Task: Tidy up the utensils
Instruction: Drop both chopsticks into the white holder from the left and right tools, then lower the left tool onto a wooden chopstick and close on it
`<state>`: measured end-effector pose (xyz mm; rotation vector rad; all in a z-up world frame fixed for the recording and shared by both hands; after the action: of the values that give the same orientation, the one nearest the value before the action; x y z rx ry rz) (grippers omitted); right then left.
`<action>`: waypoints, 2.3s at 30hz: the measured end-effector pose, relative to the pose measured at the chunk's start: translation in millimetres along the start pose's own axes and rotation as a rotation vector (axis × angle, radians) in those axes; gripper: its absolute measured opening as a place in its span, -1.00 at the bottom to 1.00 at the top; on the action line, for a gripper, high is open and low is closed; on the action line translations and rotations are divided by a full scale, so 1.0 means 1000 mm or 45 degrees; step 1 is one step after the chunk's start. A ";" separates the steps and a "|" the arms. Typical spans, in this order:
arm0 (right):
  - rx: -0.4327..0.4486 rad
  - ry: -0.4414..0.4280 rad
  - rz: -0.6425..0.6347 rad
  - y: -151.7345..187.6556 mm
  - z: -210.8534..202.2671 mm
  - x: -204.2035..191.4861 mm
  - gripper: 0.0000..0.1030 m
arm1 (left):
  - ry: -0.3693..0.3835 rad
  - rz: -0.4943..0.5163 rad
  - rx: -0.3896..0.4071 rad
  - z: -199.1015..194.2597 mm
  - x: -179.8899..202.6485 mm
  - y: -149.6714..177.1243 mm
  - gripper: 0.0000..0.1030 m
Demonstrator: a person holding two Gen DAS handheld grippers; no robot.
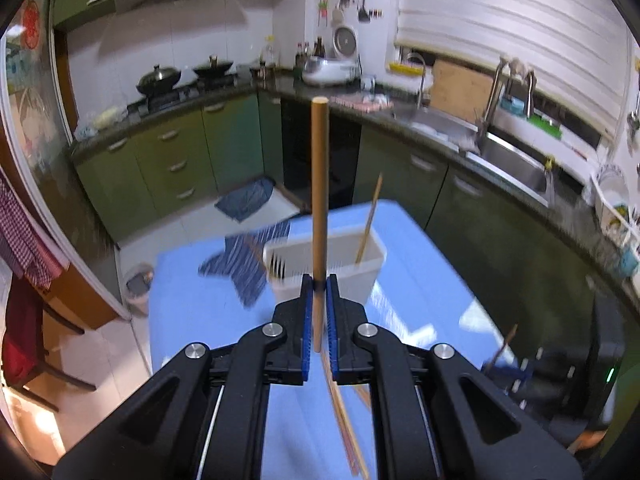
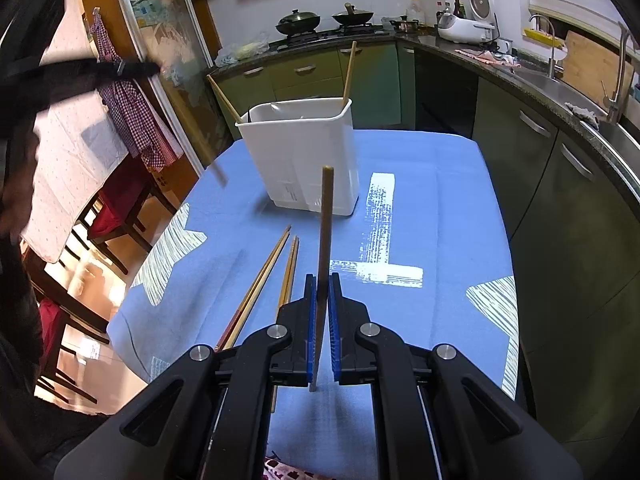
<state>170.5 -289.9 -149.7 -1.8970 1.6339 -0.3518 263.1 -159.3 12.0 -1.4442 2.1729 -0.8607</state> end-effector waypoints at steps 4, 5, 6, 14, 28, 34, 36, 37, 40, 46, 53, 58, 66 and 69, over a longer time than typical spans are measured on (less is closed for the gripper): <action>0.001 -0.009 0.001 0.000 0.002 0.001 -0.87 | -0.033 -0.029 0.077 0.006 -0.003 -0.041 -0.87; 0.002 -0.011 0.001 0.000 0.002 0.001 -0.87 | -0.045 -0.038 0.091 0.009 -0.004 -0.049 -0.87; 0.002 -0.013 0.000 0.001 0.002 0.001 -0.87 | -0.057 -0.044 0.105 0.011 -0.005 -0.054 -0.87; 0.003 -0.023 0.006 0.002 0.000 0.003 -0.87 | -0.124 -0.057 0.067 0.050 -0.010 -0.064 -0.87; 0.097 -0.012 -0.021 -0.043 -0.027 -0.007 -0.87 | -0.074 -0.032 -0.103 0.081 -0.015 -0.016 -0.63; 0.278 -0.034 0.007 -0.107 -0.065 -0.012 -0.87 | -0.005 -0.039 -0.011 0.034 -0.019 -0.004 -0.42; 0.360 -0.051 0.029 -0.135 -0.079 -0.014 -0.87 | 0.008 -0.039 0.017 0.019 -0.021 0.001 -0.39; 0.394 -0.055 0.041 -0.149 -0.084 -0.014 -0.87 | 0.010 -0.038 0.031 0.011 -0.023 0.006 -0.34; 0.481 -0.056 0.068 -0.187 -0.092 -0.015 -0.87 | -0.005 -0.022 0.048 -0.004 -0.026 0.024 -0.24; 0.491 0.044 0.116 -0.242 -0.054 -0.009 -0.87 | -0.010 -0.015 -0.013 -0.008 -0.033 0.059 -0.25; 0.248 0.090 0.108 -0.229 0.043 -0.004 -0.86 | -0.002 -0.020 -0.138 0.016 -0.035 0.085 -0.25; 0.230 0.096 0.079 -0.218 0.054 -0.005 -0.85 | 0.012 -0.012 -0.226 0.040 -0.030 0.101 -0.24; 0.332 0.083 0.024 -0.170 -0.014 -0.010 -0.55 | 0.063 -0.011 -0.393 0.086 -0.010 0.129 -0.25; 0.241 0.088 -0.004 -0.126 -0.009 -0.009 -0.52 | 0.083 -0.008 -0.482 0.109 -0.001 0.143 -0.25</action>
<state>264.3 -276.2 -65.9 -1.7626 1.5819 -0.5585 233.6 -148.6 -165.2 -1.6108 2.4804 -0.5213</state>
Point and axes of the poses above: each gripper's, at about its wrist camera, not at the fingertips, and z roughly the way its jaws point, x to its right, y to its underside, the point moved 9 cm from there along z, roughly the way its jaws point, and after that the axes turned 6 degrees about -x, right-handed, at the moved point
